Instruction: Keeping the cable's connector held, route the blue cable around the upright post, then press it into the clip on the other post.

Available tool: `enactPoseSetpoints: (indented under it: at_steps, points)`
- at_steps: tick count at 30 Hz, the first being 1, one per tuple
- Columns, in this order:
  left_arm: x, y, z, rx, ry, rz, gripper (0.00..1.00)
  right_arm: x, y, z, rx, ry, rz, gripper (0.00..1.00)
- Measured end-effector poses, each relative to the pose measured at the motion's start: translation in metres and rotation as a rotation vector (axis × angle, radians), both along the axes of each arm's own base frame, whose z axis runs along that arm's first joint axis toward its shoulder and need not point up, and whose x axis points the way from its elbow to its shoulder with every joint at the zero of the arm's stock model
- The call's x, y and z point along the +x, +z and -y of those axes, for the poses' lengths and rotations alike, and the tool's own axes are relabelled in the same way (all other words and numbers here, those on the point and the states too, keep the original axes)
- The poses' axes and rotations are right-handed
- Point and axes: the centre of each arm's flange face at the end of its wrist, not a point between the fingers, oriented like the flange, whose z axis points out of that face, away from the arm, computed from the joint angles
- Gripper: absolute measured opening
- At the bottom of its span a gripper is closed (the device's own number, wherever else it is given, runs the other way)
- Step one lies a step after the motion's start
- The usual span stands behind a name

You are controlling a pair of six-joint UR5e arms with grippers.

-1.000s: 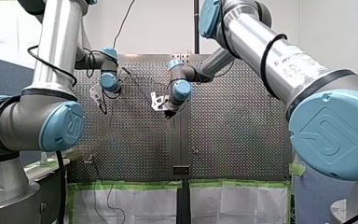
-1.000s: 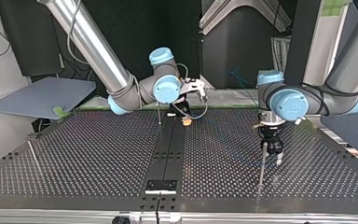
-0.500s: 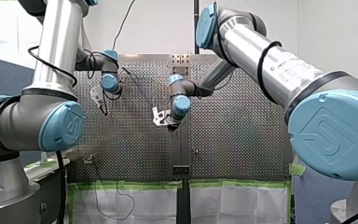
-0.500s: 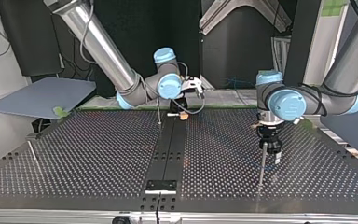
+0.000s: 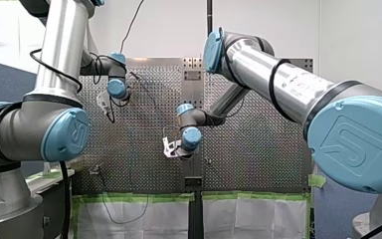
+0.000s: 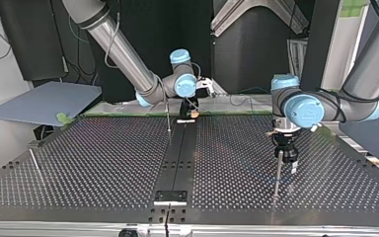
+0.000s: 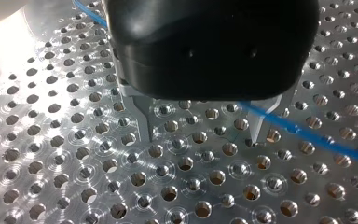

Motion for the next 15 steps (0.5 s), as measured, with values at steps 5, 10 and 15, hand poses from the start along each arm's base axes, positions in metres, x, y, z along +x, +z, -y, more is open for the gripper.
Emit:
enactPoseSetpoints:
  at_steps: [5,10,15]
  points:
    - [0.000,0.000,0.000,0.000,0.000,0.000,1.00,-0.002,-0.038,-0.002,0.017,-0.004,-0.019,0.00]
    - [0.000,0.000,0.000,0.000,0.000,0.000,1.00,-0.007,-0.077,-0.004,0.030,-0.011,-0.028,0.00]
    - [0.000,0.000,0.000,0.000,0.000,0.000,1.00,-0.022,-0.124,-0.007,0.069,-0.034,-0.022,0.00]
